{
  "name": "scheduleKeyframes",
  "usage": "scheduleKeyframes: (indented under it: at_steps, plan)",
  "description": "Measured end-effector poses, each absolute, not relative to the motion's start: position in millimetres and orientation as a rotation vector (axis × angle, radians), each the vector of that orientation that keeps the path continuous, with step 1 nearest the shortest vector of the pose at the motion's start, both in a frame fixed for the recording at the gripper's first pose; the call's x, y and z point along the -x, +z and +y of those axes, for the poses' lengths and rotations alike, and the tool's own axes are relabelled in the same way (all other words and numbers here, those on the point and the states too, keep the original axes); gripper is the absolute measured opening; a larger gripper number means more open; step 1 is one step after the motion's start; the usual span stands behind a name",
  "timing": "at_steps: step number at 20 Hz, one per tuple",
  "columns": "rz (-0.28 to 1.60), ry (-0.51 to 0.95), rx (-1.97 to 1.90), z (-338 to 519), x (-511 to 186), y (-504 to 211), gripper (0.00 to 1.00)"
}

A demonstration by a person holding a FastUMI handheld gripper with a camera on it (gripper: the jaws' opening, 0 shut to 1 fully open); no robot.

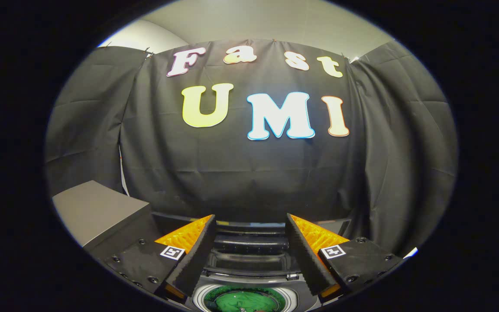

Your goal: Put the clothes into the washing machine and then close the washing machine lid.

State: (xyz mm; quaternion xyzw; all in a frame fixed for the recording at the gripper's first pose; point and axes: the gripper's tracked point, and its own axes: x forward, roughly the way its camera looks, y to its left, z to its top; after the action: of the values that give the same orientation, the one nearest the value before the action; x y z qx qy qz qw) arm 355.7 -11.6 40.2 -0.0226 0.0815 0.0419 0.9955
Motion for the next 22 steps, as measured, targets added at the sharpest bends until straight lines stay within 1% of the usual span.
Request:
scheduleKeyframes:
  at_steps: [5,11,16,22]
  plan:
    - [0.187,0.073,0.047,-12.0,-392.1,30.8,0.98]
    - [0.227,0.060,0.051,-13.6,-416.8,10.6,0.98]
    - [0.240,0.057,-0.033,-14.9,-415.6,6.7,0.98]
    - [0.208,0.062,-0.022,-14.4,-387.8,4.9,0.99]
